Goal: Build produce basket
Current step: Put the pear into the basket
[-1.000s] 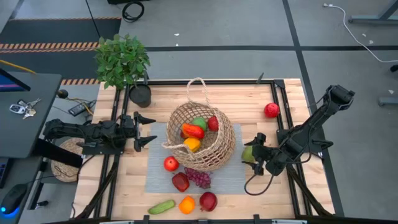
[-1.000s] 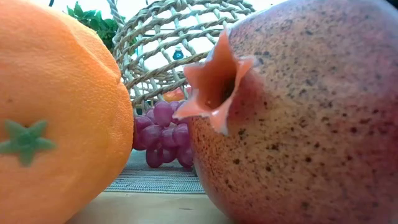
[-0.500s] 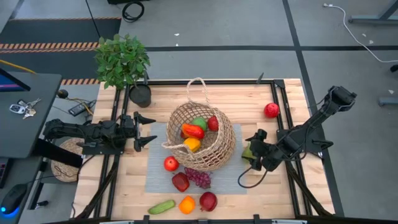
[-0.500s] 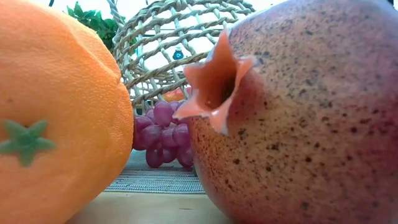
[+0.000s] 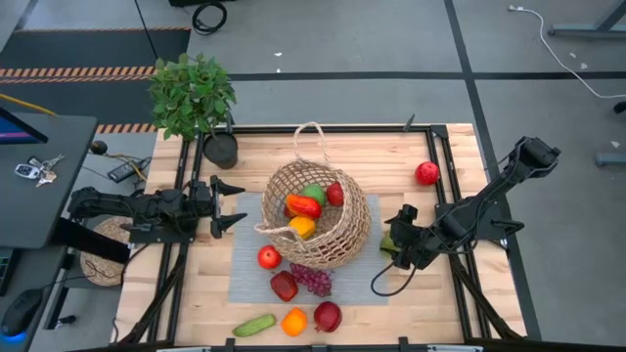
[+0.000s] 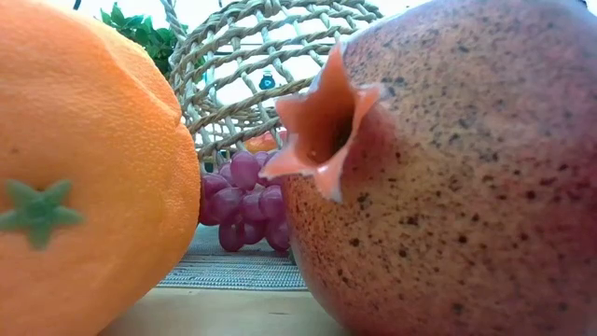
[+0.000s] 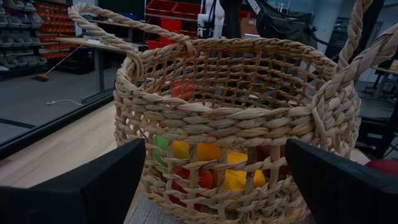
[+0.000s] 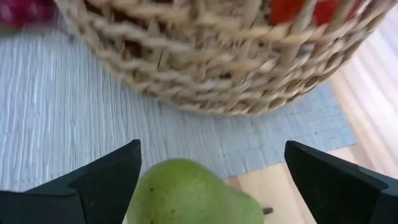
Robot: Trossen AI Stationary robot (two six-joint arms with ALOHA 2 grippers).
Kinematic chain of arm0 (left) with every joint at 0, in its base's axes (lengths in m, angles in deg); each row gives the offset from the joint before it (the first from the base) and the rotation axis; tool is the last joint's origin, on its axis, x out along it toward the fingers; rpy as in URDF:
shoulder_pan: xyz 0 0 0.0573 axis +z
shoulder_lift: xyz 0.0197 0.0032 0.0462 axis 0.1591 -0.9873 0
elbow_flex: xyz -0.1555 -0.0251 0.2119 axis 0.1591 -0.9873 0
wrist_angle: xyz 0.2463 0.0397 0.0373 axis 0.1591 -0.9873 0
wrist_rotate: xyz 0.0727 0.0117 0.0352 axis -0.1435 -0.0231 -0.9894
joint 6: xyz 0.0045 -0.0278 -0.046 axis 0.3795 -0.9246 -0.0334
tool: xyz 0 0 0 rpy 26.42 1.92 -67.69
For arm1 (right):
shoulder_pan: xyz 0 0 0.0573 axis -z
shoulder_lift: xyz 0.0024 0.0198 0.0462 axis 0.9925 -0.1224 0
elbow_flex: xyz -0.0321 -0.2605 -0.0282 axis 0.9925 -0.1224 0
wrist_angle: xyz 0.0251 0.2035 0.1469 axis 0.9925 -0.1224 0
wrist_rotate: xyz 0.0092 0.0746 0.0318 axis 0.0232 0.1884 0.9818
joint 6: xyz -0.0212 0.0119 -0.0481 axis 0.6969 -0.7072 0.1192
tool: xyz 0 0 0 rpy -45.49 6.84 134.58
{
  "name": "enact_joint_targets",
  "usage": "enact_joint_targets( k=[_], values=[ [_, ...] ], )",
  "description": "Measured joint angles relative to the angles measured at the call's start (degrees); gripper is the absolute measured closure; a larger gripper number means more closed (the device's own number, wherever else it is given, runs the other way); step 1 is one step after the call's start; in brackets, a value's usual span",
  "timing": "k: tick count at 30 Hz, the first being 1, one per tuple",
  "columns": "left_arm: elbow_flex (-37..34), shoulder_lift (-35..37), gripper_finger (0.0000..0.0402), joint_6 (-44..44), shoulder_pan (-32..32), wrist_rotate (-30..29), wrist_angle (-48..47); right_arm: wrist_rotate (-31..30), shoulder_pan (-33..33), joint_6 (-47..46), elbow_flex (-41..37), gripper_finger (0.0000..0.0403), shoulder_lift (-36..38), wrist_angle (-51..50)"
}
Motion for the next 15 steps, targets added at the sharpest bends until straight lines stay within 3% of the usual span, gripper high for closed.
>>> enact_joint_targets(
  k=[15],
  values=[
    [0.0,0.01,0.001,0.01,0.0,-0.02,0.02,9.48,1.8,1.9,0.02,0.002,-10.14,-0.36]
  ],
)
